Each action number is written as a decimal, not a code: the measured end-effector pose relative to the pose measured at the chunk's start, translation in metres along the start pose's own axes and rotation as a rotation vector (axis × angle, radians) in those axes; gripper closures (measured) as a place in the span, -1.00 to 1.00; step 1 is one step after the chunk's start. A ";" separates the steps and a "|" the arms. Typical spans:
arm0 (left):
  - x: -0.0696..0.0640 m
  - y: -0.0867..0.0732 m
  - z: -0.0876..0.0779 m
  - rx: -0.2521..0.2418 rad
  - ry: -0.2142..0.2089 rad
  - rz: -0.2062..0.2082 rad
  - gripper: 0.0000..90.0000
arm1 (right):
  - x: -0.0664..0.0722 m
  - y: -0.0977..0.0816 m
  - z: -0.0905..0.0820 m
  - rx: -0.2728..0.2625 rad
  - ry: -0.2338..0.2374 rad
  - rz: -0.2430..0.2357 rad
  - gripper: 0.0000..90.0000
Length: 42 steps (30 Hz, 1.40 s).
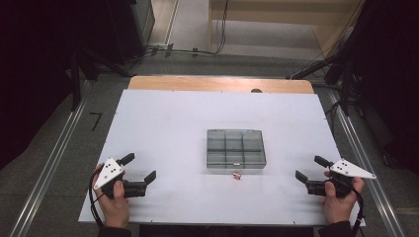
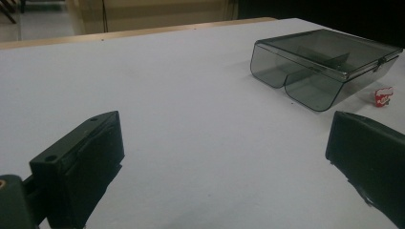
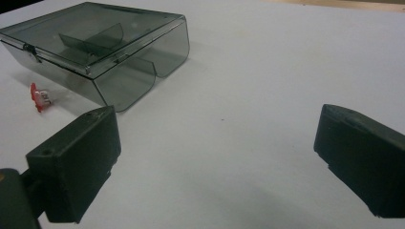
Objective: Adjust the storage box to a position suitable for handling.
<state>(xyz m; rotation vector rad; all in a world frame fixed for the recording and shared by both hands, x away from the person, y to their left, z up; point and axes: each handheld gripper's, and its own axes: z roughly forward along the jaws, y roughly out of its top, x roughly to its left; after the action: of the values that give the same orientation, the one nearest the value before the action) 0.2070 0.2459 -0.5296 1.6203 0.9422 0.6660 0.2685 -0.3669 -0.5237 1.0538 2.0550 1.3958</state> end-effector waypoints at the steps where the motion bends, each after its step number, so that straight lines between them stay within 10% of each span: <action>1: 0.000 0.000 0.000 0.001 -0.001 0.000 -1.00 | 0.000 0.000 0.000 0.002 0.005 0.000 -0.98; 42: -0.004 -0.002 0.004 0.031 -0.020 0.006 -1.00 | 0.018 0.061 0.030 0.088 0.111 -0.018 -0.90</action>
<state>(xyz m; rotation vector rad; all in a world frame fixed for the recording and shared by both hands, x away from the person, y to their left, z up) 0.2078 0.2410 -0.5321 1.6553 0.9377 0.6415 0.2995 -0.3231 -0.4780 1.0115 2.2182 1.3949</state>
